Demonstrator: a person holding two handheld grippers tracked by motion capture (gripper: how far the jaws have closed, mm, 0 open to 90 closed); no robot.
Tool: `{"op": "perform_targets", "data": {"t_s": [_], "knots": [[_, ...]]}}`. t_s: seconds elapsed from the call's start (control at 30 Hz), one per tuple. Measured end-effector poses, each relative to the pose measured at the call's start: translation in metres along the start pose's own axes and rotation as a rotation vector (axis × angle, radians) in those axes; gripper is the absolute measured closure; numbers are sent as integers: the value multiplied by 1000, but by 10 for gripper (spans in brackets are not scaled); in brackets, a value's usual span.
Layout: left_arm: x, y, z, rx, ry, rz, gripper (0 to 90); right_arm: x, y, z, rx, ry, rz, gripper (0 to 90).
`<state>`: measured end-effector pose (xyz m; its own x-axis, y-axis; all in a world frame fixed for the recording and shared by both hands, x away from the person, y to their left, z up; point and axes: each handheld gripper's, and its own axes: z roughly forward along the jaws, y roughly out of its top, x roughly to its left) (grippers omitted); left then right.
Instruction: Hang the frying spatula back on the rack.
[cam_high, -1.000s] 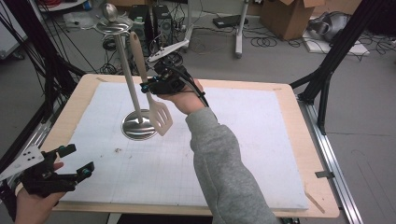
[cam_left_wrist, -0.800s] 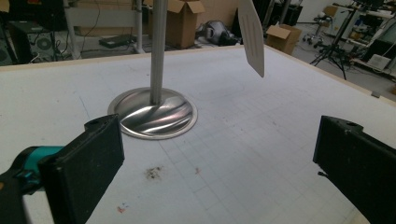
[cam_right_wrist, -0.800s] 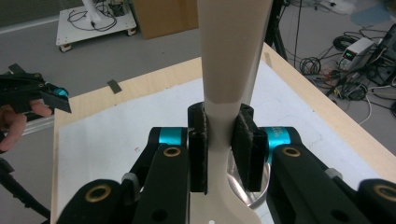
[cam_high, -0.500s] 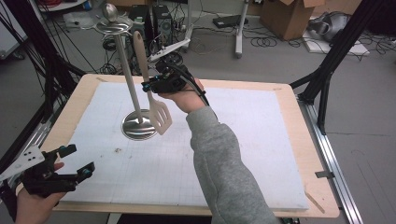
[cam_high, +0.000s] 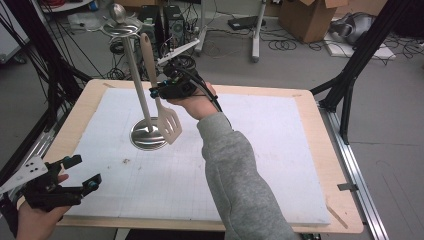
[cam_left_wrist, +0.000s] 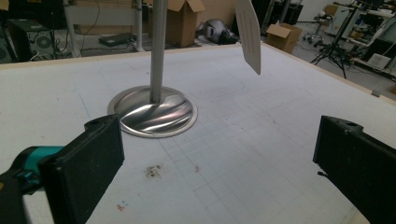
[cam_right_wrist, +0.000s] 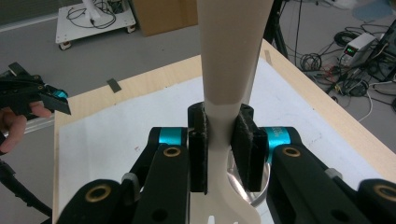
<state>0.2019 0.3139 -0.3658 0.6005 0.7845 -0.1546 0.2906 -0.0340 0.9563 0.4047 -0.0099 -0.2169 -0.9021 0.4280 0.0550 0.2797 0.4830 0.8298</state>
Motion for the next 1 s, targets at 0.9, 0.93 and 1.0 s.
{"op": "perform_targets", "data": {"t_s": [0.9, 0.93, 1.0], "knots": [[0, -1, -1, 4, 0, -2, 23, 0, 9, 10, 39, -26, 19, 773], [0, -1, -1, 5, 0, -1, 23, 0, 9, 10, 42, -28, 21, 773], [-1, -1, -1, 4, -1, -1, 23, 0, 8, 11, 45, -30, 20, 773]]}}
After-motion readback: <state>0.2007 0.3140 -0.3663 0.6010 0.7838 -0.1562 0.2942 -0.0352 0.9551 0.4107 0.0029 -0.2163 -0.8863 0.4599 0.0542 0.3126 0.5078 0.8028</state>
